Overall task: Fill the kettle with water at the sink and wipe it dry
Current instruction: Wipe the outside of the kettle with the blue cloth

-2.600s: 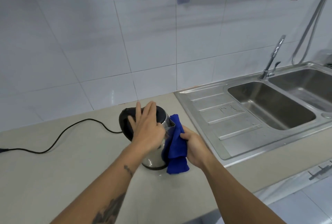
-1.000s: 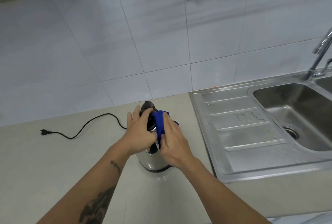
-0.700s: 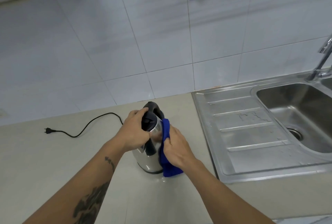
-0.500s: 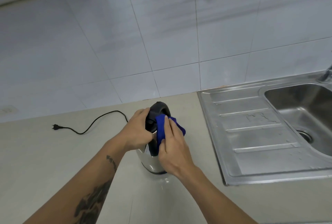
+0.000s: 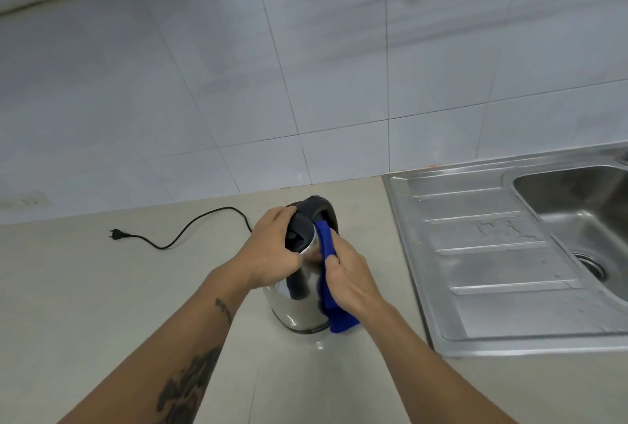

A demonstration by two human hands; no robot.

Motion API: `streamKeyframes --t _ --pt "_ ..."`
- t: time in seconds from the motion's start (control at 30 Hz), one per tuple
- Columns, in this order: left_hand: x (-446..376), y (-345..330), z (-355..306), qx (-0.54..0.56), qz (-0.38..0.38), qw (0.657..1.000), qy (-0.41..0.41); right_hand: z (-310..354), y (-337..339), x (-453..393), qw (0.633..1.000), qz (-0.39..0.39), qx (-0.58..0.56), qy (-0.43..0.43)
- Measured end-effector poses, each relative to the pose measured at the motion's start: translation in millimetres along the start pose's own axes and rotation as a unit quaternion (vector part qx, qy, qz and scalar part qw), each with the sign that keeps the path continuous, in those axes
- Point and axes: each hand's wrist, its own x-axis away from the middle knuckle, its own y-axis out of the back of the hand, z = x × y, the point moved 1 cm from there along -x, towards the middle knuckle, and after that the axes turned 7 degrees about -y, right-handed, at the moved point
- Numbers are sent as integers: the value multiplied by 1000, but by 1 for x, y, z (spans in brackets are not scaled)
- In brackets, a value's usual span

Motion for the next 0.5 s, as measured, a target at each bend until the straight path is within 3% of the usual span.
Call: streamKeyframes --t 0.13,0.2,0.33,0.5 --pt "0 4 7 11 -1 1000 -5 14 -7 -3 997 -15 -33 65" --pt "0 4 8 19 -12 1000 -5 9 -8 -13 997 -21 -63 43" --pt "-2 3 8 31 -27 999 -2 -29 -13 -38 990 -1 -100 -100" --pt "-2 0 3 26 -51 998 17 -48 -24 -19 981 -5 -169 -98"
